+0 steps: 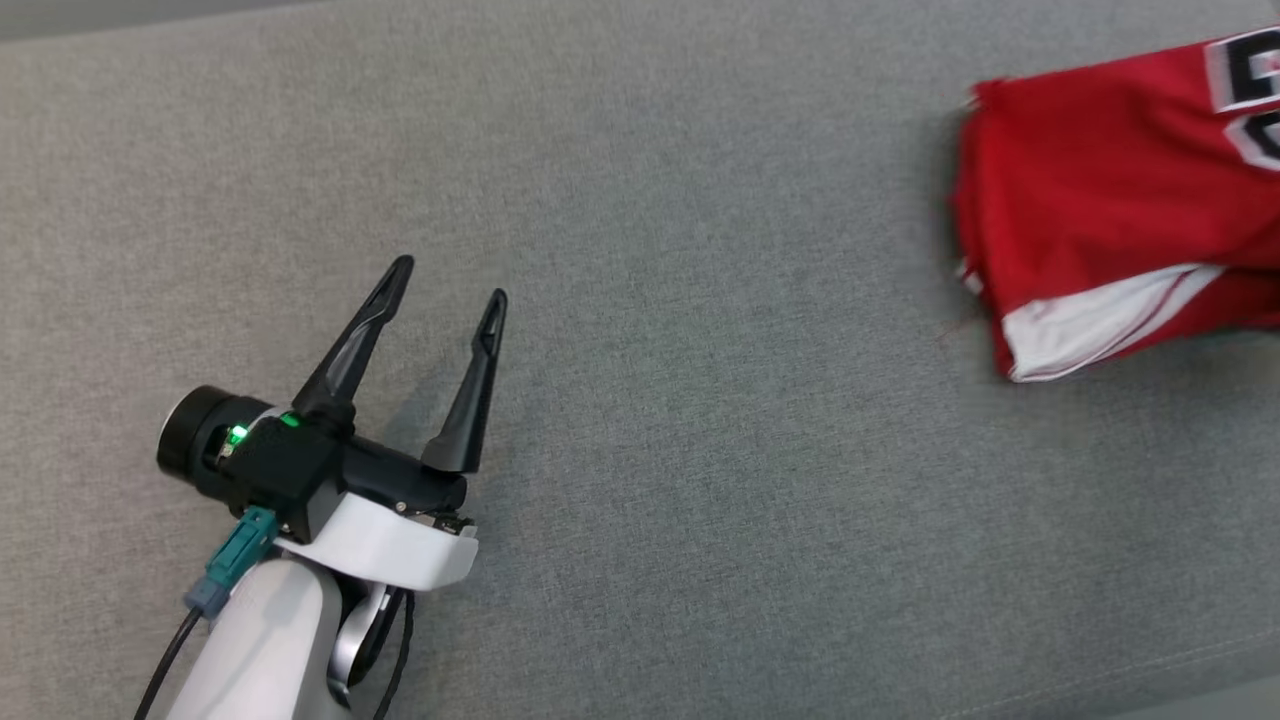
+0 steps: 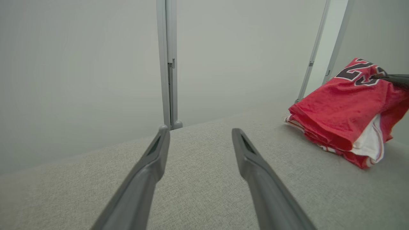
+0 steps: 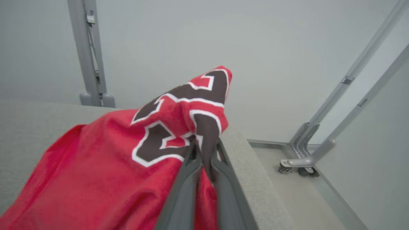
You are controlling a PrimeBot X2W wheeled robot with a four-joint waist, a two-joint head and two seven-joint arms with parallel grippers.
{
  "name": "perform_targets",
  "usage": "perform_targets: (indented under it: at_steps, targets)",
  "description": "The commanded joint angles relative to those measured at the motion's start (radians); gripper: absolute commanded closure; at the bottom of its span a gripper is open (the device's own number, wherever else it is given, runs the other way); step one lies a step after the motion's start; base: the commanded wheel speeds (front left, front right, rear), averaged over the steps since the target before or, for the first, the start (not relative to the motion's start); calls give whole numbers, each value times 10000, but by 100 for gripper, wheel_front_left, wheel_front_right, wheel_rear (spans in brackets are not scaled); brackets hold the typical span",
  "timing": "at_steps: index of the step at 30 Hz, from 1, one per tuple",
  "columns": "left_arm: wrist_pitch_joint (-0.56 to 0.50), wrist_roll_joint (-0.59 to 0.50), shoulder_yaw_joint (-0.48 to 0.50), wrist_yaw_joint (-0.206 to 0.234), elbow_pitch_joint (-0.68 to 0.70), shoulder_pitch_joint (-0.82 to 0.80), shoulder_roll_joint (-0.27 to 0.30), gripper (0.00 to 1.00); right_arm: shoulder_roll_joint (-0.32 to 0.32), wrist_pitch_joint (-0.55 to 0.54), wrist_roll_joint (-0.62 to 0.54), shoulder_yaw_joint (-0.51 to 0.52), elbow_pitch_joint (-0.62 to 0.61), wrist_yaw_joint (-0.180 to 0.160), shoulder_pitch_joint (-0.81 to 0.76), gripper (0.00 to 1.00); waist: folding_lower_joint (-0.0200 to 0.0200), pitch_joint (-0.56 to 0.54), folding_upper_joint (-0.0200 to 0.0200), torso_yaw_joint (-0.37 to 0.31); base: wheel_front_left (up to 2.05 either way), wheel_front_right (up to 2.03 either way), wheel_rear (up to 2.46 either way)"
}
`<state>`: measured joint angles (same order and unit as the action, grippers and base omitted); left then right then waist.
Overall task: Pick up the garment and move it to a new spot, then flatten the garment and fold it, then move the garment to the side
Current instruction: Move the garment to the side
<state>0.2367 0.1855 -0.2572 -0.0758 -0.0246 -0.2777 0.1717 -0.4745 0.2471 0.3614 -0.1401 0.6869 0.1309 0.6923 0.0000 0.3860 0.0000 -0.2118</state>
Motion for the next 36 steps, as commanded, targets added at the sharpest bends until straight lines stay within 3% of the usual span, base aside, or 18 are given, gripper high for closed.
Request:
perform_targets:
  at_steps: [1, 6, 11, 12, 13, 14, 15, 18, 24, 29, 36]
  targets:
    - [-34, -98, -70, -67, 69, -293, 82, 0, -382, 96, -127, 266, 194, -2, 105, 100, 0, 370, 0, 101, 0, 0, 0]
    - [-151, -213, -261, -143, 239, -646, 258, 0, -938, 122, -463, 931, 672, -2, 260, 100, 0, 793, 0, 232, 0, 0, 0]
    - [-332, -287, -287, -190, 455, -864, 454, 0, -945, 132, -682, 1209, 1277, -2, 731, 100, 0, 1191, 0, 298, 0, 0, 0]
    - [-385, -291, -283, -184, 516, -900, 509, 0, -911, 137, -811, 1265, 1483, -2, 850, 64, 0, 1278, 0, 310, 0, 0, 0]
    - [-419, -305, -284, -182, 574, -913, 553, 0, -922, 146, -993, 1292, 1698, -2, 956, 53, 0, 1359, 0, 329, 0, 0, 0]
    - [-470, -314, -284, -186, 639, -937, 596, 0, -990, 155, -1228, 1333, 1917, -2, 1059, 15, 0, 1442, 0, 347, 0, 0, 0]
    - [-484, -328, -290, -189, 680, -969, 623, 0, -1003, 165, -1397, 1450, 2127, -2, 1177, 0, 0, 1494, 0, 368, 0, 0, 0]
    - [-537, -329, -276, -160, 785, -906, 710, 0, -730, 200, -1897, 1803, 2503, -2, 1314, 0, 0, 1514, 0, 361, 0, 0, 0]
    - [-531, -128, -261, -39, 737, -564, 689, 0, 188, 183, -2313, 2830, 1625, -2, 485, 0, 0, 1191, 0, 251, 0, 0, 0]
    - [-397, 78, -175, 137, 516, -148, 597, 0, 1398, 185, -2413, 3286, -17, -2, -799, 0, 0, 578, 0, 141, 0, 0, 0]
    - [-155, 383, -132, 402, 49, 493, 314, 0, 3151, 183, -2287, 3083, -2486, -2, -2912, 0, 0, -524, 0, 297, 0, 0, 0]
